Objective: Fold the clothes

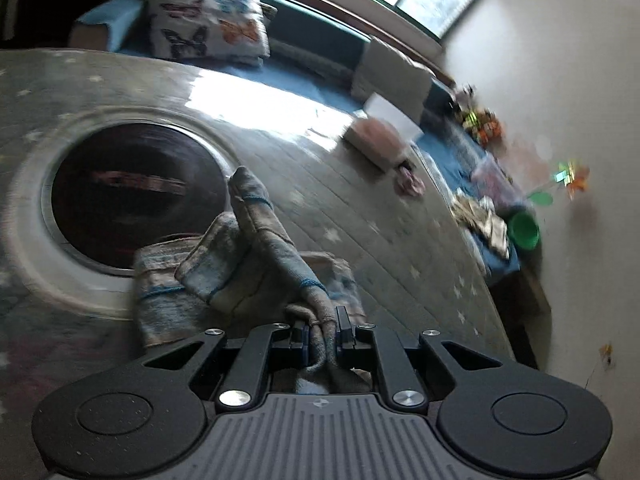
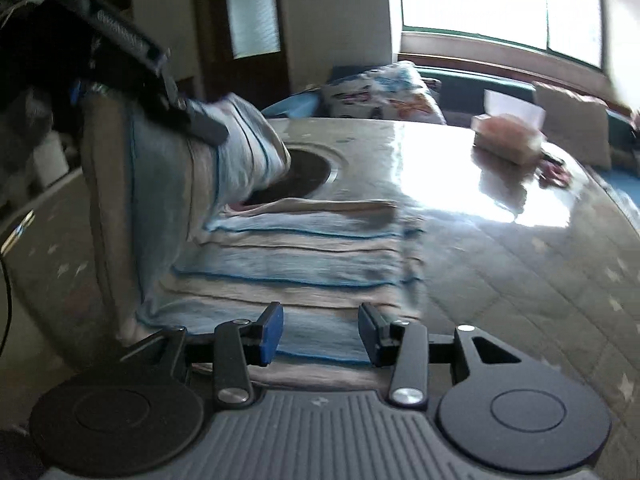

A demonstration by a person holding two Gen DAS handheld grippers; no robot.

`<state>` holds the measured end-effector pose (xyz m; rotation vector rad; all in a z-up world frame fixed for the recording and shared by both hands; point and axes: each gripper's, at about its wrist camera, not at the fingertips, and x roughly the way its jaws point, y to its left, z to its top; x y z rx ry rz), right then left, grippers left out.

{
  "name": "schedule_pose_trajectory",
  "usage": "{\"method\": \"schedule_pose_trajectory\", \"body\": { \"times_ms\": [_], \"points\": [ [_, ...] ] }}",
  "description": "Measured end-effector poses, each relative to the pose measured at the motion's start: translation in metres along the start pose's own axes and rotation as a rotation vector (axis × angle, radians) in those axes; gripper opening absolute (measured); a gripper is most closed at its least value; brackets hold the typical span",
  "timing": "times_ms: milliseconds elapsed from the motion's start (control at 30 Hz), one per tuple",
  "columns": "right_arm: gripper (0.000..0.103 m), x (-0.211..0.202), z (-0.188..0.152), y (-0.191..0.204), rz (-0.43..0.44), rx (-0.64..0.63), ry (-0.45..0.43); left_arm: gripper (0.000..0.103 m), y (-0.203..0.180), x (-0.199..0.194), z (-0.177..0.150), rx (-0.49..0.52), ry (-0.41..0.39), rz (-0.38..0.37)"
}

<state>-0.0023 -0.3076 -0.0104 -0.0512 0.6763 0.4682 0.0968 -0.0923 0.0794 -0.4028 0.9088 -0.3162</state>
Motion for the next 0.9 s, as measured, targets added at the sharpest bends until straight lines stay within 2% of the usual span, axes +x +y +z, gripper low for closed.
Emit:
{"method": "schedule_pose_trajectory", "body": {
  "times_ms": [100,200,267,333,500,567,700,900],
  "points": [
    [0.042,-0.003,-0.004,-0.023,-0.009,0.054,0.001,0.014,-0.015,0.031,-0.008,0.030,0.062,-0.027],
    [0.042,-0.008,-0.008,-0.039,-0.025,0.084,0.003,0.021,-0.024,0.051,-0.019,0.075,0.096,-0.038],
    [0.044,-0.012,-0.011,-0.049,-0.042,0.103,0.001,0.029,-0.025,0.051,-0.022,0.091,0.097,-0.058],
    [0.045,-0.016,-0.013,-0.059,-0.056,0.124,0.000,0.040,-0.026,0.051,-0.025,0.107,0.099,-0.078],
    [0.045,-0.023,-0.010,-0.081,-0.071,0.187,-0.017,0.054,-0.022,0.040,-0.030,0.159,0.081,-0.118],
    [0.045,-0.024,-0.005,-0.088,-0.061,0.213,-0.032,0.055,-0.015,0.029,-0.031,0.175,0.064,-0.121],
    [0.047,-0.011,0.008,-0.087,0.008,0.217,-0.032,0.059,0.002,0.014,-0.030,0.176,0.031,-0.086],
    [0.061,0.028,0.024,-0.060,0.090,0.136,0.021,0.059,0.040,0.000,-0.034,0.129,0.013,0.019]
  ]
}}
